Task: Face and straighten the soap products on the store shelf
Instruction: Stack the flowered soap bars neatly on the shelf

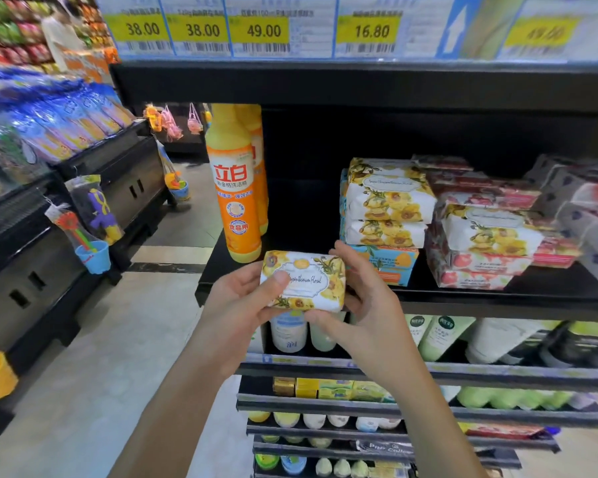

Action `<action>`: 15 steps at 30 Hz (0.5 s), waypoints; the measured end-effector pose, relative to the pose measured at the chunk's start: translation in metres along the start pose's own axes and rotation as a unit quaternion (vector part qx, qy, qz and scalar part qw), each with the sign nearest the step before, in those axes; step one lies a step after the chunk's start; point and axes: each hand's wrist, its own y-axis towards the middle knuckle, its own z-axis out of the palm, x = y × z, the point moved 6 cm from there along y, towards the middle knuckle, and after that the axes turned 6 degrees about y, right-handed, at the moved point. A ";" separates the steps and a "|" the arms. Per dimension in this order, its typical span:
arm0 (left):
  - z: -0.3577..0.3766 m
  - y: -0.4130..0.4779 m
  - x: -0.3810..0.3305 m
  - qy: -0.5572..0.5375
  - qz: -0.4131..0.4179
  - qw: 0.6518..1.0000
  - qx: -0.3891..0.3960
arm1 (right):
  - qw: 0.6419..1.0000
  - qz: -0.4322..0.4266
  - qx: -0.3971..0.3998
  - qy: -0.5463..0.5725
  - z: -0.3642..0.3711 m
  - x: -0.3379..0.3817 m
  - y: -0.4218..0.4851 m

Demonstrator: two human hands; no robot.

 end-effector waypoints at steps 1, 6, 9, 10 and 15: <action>0.003 -0.001 0.000 0.002 0.003 1.000 -0.010 | 1.000 0.009 -0.007 0.024 -0.002 0.001 -0.002; 0.013 -0.012 0.002 0.007 0.009 0.999 -0.036 | 0.992 0.056 -0.050 0.100 -0.013 0.008 -0.004; 0.018 -0.016 0.002 0.005 0.019 0.998 -0.053 | 0.992 0.075 -0.047 0.090 -0.016 0.007 -0.003; 0.019 -0.017 0.001 0.004 0.022 0.998 -0.056 | 0.992 0.079 -0.043 0.091 -0.017 0.006 -0.003; 0.022 -0.018 0.000 -0.016 0.025 0.998 -0.056 | 0.988 0.075 -0.033 0.129 -0.019 0.008 -0.003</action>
